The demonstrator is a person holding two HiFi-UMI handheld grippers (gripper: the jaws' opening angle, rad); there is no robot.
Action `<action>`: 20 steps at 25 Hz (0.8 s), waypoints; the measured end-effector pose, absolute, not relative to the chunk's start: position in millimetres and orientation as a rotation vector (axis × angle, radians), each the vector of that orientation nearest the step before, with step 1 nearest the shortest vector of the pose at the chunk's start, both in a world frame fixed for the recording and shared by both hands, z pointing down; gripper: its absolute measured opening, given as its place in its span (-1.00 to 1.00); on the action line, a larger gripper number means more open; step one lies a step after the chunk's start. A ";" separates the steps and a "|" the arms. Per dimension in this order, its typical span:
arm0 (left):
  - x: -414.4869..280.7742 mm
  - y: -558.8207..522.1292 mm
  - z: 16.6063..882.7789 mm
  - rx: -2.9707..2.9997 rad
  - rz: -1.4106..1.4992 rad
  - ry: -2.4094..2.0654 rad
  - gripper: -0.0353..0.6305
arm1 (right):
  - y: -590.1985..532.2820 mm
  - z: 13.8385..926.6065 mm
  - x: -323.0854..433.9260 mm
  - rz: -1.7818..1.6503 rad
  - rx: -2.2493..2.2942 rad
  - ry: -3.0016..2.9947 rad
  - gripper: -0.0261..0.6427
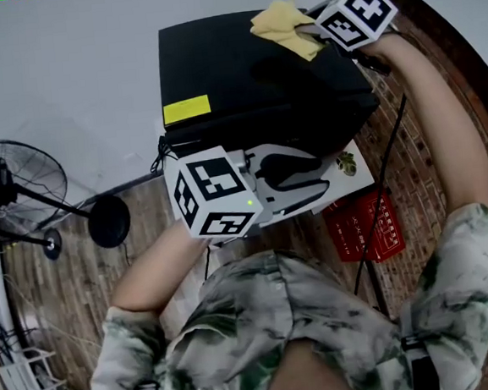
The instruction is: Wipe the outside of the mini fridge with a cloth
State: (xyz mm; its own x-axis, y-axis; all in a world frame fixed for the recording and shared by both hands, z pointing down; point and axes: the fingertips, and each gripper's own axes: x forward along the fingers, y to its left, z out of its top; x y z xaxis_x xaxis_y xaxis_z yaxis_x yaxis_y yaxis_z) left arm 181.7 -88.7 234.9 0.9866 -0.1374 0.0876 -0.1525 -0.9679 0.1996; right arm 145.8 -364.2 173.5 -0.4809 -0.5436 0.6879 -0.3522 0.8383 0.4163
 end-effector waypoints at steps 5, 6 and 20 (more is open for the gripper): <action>166.3 -92.2 236.8 2.913 0.125 -0.287 -0.48 | -346.6 171.5 49.4 -0.335 0.475 -2.181 -0.64; 164.0 -92.5 237.8 2.910 0.129 -0.305 -0.48 | -340.8 173.2 33.3 -0.348 0.440 -2.184 -0.64; 138.0 -98.0 245.2 2.892 0.106 -0.394 -0.48 | -354.7 224.9 -24.6 -0.373 0.323 -2.077 -0.64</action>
